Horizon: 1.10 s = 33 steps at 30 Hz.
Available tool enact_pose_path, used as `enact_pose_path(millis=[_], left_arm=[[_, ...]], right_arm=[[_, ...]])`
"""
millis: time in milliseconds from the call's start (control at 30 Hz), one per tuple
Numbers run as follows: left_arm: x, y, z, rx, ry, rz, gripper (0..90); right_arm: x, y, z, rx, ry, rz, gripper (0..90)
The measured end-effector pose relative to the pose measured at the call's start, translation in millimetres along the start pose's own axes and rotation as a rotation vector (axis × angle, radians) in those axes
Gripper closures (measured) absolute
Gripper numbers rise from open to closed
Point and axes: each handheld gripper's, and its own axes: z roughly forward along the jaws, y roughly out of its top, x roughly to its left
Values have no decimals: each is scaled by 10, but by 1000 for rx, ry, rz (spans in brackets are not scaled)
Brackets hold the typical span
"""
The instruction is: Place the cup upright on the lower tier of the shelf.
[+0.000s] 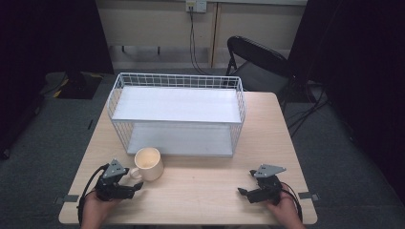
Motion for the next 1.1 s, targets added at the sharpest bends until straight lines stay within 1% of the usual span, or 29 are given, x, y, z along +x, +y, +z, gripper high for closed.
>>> enact_pose_path(millis=[100, 200, 267, 367, 433, 500, 667, 733, 800, 833, 933, 967, 1067, 1100], left_arm=[[-8, 24, -3, -14, 2, -2, 236], [-11, 32, -7, -17, 1, -4, 243], [-22, 47, -17, -25, -4, -2, 282], [-31, 59, -27, -28, 1, -2, 313], [-43, 83, -53, -45, 9, 1, 338], [-45, 92, -66, -59, 3, -4, 369], [-55, 99, -71, -56, 10, -5, 381], [-49, 102, -76, -56, 9, -13, 383], [-44, 107, -89, -61, 18, -14, 402], [-40, 107, -95, -67, 13, -17, 416], [-36, 111, -103, -73, 20, -17, 441], [-31, 113, -111, -75, 19, -12, 472], [-28, 116, -115, -72, 18, -11, 489], [-25, 116, -117, -73, 16, -11, 515]], right_arm=[[0, 0, 0, 0, 0, 0, 136], [0, 0, 0, 0, 0, 0, 136], [0, 0, 0, 0, 0, 0, 136], [0, 0, 0, 0, 0, 0, 136], [0, 0, 0, 0, 0, 0, 136], [0, 0, 0, 0, 0, 0, 135], [0, 0, 0, 0, 0, 0, 135], [0, 0, 0, 0, 0, 0, 135], [0, 0, 0, 0, 0, -1, 135], [0, 0, 0, 0, 0, 0, 136], [0, 0, 0, 0, 0, 0, 136], [0, 0, 0, 0, 0, -1, 136], [0, 0, 0, 0, 0, 0, 136], [0, 0, 0, 0, 0, 0, 136]])
